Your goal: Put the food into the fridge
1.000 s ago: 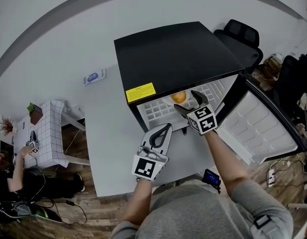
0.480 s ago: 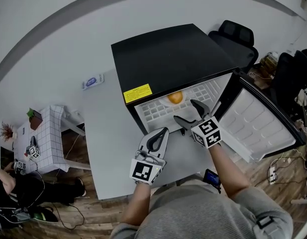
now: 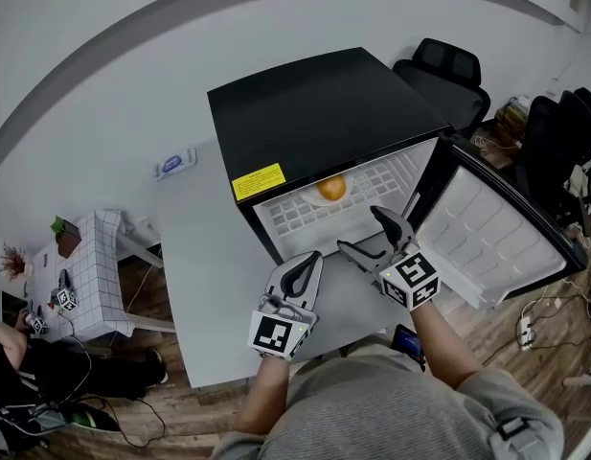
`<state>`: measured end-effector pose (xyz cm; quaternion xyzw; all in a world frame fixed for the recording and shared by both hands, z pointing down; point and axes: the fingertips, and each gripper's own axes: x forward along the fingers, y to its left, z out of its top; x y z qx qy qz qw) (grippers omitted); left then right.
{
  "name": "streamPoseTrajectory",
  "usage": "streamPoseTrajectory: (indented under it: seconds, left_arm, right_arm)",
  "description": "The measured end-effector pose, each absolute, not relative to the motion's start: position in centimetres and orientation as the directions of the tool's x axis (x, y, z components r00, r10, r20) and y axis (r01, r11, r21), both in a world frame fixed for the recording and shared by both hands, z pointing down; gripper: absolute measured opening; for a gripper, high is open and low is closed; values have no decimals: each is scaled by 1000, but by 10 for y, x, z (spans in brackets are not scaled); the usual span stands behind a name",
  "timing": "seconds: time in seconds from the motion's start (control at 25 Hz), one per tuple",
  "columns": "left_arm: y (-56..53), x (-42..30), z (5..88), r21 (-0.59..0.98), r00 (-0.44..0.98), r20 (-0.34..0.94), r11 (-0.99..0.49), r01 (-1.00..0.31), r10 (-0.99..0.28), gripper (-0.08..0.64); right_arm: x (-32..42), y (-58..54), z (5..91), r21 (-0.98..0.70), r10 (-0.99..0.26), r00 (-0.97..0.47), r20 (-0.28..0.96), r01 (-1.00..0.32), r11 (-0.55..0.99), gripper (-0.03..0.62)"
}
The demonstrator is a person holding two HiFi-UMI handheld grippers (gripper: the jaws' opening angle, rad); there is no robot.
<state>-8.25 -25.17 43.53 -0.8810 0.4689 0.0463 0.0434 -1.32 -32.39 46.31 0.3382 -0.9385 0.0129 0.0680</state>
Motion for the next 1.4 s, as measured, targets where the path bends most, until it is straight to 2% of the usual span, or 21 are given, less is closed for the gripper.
streamPoseTrajectory:
  seconds: [0.4, 0.72, 0.76, 0.8, 0.88, 0.92, 1.4]
  left_arm:
    - [-243, -82, 432, -37, 565, -124, -565, -824, -816, 11]
    - [-242, -81, 430, -42, 570, -132, -570, -820, -811, 11]
    - [-242, -80, 429, -42, 571, -133, -571, -820, -810, 11]
    - [-242, -80, 429, -42, 572, -135, -572, -819, -809, 11]
    - [-242, -81, 428, -42, 572, -137, -573, -819, -808, 11]
    - [-242, -81, 428, -41, 572, -137, -572, -819, -809, 11]
    - [-242, -81, 425, -44, 575, -142, -575, -817, -806, 11]
  right_arm:
    - [6, -286, 452, -7, -644, -759, 95, -648, 762, 391]
    - [3, -274, 428, 47, -636, -770, 37, -635, 771, 382]
    - [4, -273, 426, 57, -638, -769, 32, -636, 770, 351]
    - [6, -272, 424, 67, -642, -766, 24, -640, 766, 234]
    - [9, -271, 420, 84, -653, -758, 9, -650, 755, 44]
    - [10, -271, 418, 91, -655, -756, 4, -652, 753, 15]
    - [11, -272, 412, 86, -651, -759, -7, -649, 756, 12]
